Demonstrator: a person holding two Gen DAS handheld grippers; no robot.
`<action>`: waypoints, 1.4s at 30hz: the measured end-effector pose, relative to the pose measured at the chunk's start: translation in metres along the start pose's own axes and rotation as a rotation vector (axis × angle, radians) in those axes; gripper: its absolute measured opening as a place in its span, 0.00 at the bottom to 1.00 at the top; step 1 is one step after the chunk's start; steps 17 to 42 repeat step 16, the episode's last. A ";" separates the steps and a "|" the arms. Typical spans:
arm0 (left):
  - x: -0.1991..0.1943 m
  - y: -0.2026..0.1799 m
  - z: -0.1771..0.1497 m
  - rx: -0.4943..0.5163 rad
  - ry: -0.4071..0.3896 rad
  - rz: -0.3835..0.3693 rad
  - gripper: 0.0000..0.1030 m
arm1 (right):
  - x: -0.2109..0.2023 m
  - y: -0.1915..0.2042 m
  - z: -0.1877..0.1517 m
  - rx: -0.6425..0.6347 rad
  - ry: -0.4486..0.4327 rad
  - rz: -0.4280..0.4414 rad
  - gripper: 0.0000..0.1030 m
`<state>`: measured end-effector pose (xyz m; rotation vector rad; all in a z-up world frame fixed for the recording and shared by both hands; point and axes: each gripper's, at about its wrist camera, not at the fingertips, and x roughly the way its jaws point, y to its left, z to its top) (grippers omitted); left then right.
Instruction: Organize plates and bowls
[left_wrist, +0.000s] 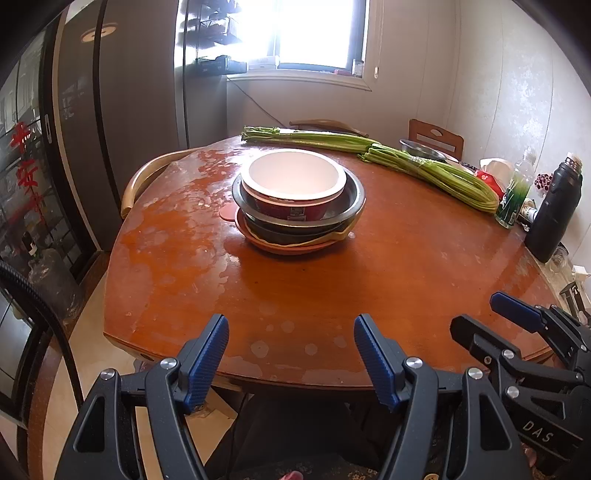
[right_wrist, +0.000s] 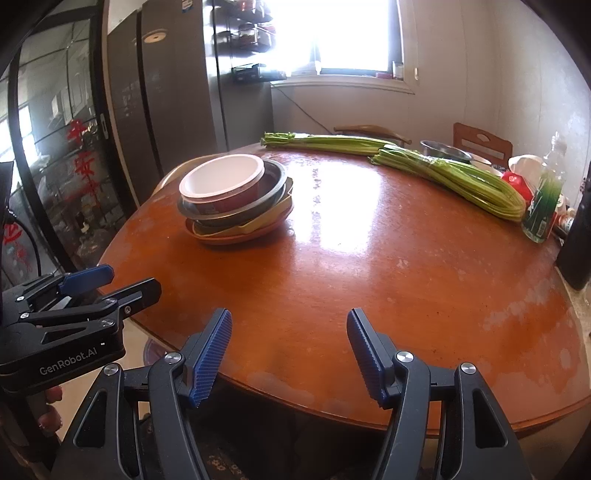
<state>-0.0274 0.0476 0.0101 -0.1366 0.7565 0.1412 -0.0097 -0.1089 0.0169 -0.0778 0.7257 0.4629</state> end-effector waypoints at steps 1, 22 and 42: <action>0.001 0.001 0.000 -0.003 0.000 0.000 0.68 | 0.001 -0.001 0.000 0.001 0.001 -0.002 0.65; 0.032 0.029 0.033 -0.026 0.035 0.007 0.68 | 0.021 -0.044 0.031 0.077 0.008 -0.042 0.65; 0.032 0.029 0.033 -0.026 0.035 0.007 0.68 | 0.021 -0.044 0.031 0.077 0.008 -0.042 0.65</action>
